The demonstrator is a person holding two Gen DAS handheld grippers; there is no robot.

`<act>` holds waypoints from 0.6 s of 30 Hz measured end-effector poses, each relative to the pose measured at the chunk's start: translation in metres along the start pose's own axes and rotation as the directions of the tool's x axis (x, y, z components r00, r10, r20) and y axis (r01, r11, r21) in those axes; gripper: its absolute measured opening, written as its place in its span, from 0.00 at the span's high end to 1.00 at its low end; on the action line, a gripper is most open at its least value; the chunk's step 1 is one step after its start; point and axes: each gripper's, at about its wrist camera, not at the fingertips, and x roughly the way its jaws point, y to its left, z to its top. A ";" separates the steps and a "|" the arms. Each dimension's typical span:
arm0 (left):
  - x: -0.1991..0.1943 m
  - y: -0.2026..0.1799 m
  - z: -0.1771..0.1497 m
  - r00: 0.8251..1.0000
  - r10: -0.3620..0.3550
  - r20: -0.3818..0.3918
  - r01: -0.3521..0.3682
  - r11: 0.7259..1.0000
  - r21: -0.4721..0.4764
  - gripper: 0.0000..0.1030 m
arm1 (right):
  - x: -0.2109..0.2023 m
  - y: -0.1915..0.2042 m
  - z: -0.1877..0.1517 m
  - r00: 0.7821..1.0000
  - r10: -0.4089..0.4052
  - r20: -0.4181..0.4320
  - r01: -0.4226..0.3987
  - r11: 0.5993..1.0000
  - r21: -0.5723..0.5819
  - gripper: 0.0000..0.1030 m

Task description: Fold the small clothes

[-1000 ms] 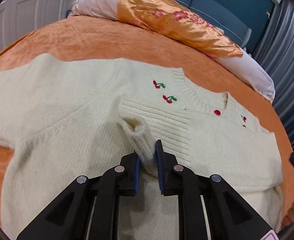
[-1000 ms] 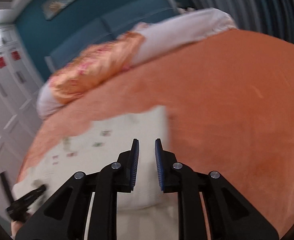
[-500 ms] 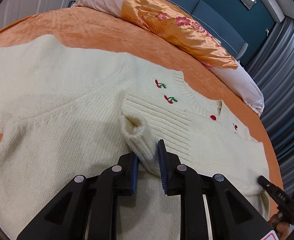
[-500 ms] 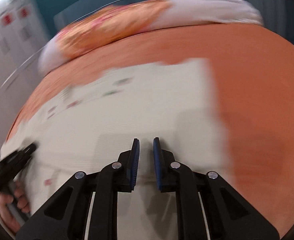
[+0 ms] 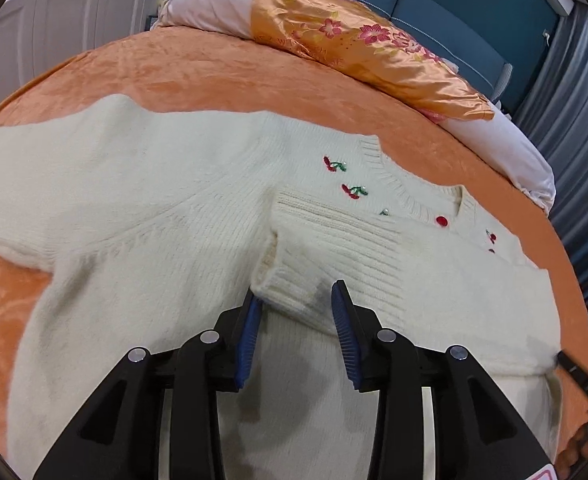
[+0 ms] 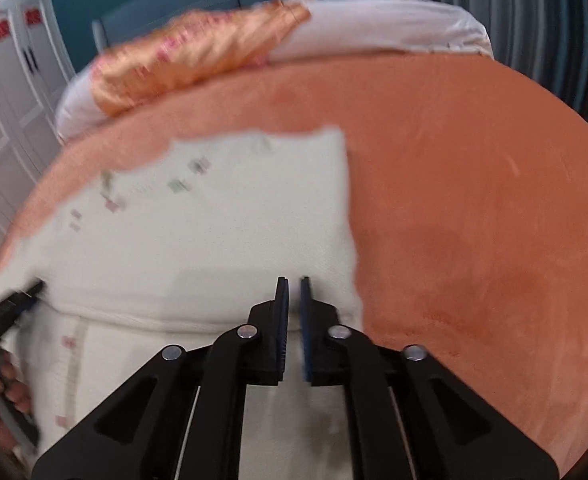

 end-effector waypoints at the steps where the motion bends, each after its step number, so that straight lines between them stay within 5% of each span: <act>1: -0.002 0.002 0.000 1.000 0.002 -0.002 -0.002 1.000 0.002 0.63 | 0.004 0.002 -0.001 0.999 -0.042 -0.006 0.042 0.999 -0.025 0.93; 6: -0.035 0.037 -0.004 1.000 0.004 -0.005 -0.005 0.999 -0.053 0.52 | 0.005 0.000 -0.014 0.996 -0.086 -0.033 0.085 0.995 -0.051 0.92; 9: -0.079 0.087 0.002 0.997 0.055 0.062 -0.047 0.990 -0.129 0.32 | -0.017 0.009 -0.024 0.999 -0.007 -0.044 0.007 1.000 -0.010 0.88; 11: -0.105 0.124 0.009 0.989 0.103 0.102 -0.083 0.979 -0.184 0.31 | -0.029 0.022 -0.042 0.998 0.013 -0.059 -0.015 0.999 -0.041 0.87; 18: -0.148 0.290 0.051 0.926 0.371 0.066 -0.319 0.864 -0.389 0.29 | -0.048 0.048 -0.108 0.995 0.073 -0.070 -0.080 0.992 -0.094 0.64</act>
